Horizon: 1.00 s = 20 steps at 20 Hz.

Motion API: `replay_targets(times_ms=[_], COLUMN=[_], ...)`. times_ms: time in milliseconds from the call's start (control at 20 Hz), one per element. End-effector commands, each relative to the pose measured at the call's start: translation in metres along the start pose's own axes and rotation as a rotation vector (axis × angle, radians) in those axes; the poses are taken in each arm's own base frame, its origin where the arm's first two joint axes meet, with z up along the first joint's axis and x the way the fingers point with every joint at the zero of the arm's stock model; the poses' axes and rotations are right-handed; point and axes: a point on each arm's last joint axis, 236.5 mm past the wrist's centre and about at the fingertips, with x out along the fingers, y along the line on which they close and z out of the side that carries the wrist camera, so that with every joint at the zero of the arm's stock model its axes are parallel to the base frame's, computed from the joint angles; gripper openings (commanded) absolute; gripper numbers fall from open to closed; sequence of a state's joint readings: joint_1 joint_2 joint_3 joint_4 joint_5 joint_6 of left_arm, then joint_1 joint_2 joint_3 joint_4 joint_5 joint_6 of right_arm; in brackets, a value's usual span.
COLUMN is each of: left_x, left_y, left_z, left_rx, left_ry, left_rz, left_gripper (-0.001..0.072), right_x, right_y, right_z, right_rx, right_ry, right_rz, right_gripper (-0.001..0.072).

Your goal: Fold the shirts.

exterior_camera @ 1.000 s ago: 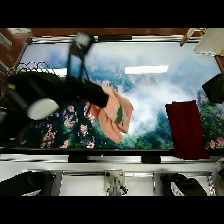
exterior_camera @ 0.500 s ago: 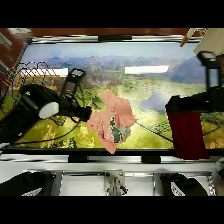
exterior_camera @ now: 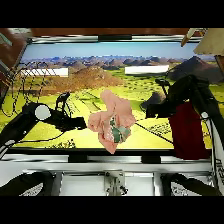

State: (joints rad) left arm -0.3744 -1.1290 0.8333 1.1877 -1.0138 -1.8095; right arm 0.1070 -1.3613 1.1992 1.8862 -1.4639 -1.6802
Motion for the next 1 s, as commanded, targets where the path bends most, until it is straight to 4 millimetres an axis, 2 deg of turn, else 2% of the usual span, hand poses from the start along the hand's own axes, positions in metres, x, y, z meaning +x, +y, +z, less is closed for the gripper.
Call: replay_targets(times_ms=[0,100,200,350,550,600,700,800,850,900,950], left_x=[0.034,0.044,0.053,0.07,0.078,0.078,0.078,0.079,0.079,0.08,0.08], left_y=[-0.004,-0.003,0.002,0.011,0.015,0.012,0.005,-0.003,-0.006,-0.009,-0.011], left_z=[0.031,0.043,0.047,0.042,0.038,0.039,0.043,0.043,0.041,0.04,0.038], left_rx=[-0.128,-0.096,-0.079,-0.038,-0.025,-0.028,-0.04,-0.049,-0.051,-0.054,-0.058], left_ry=[-0.112,-0.134,-0.118,-0.079,-0.059,-0.065,-0.084,-0.089,-0.085,-0.08,-0.076], left_rz=[-0.111,-0.11,-0.096,-0.071,-0.062,-0.068,-0.089,-0.108,-0.115,-0.121,-0.127], left_gripper=[0.0719,0.0714,0.0706,0.0707,0.0704,0.0653,0.0634,0.0491,0.0482,0.0402,0.0356], right_x=[0.032,0.037,0.037,0.038,0.038,0.038,0.04,0.045,0.05,0.056,0.062], right_y=[0.001,-0.001,-0.001,-0.001,-0.001,-0.001,-0.001,0.002,0.006,0.008,0.013], right_z=[0.003,0.004,0.003,0.004,0.006,0.008,0.014,0.017,0.017,0.017,0.018], right_rx=[0.031,0.029,0.028,0.029,0.055,0.072,0.08,0.096,0.108,0.118,0.131], right_ry=[0.077,0.089,0.092,0.089,0.081,0.071,0.045,0.044,0.058,0.074,0.089], right_rz=[0.057,0.056,0.055,0.055,0.053,0.051,0.046,0.065,0.089,0.107,0.134], right_gripper=[0.0672,0.0672,0.0672,0.0672,0.0672,0.0672,0.0672,0.0672,0.0672,0.0672,0.0672])
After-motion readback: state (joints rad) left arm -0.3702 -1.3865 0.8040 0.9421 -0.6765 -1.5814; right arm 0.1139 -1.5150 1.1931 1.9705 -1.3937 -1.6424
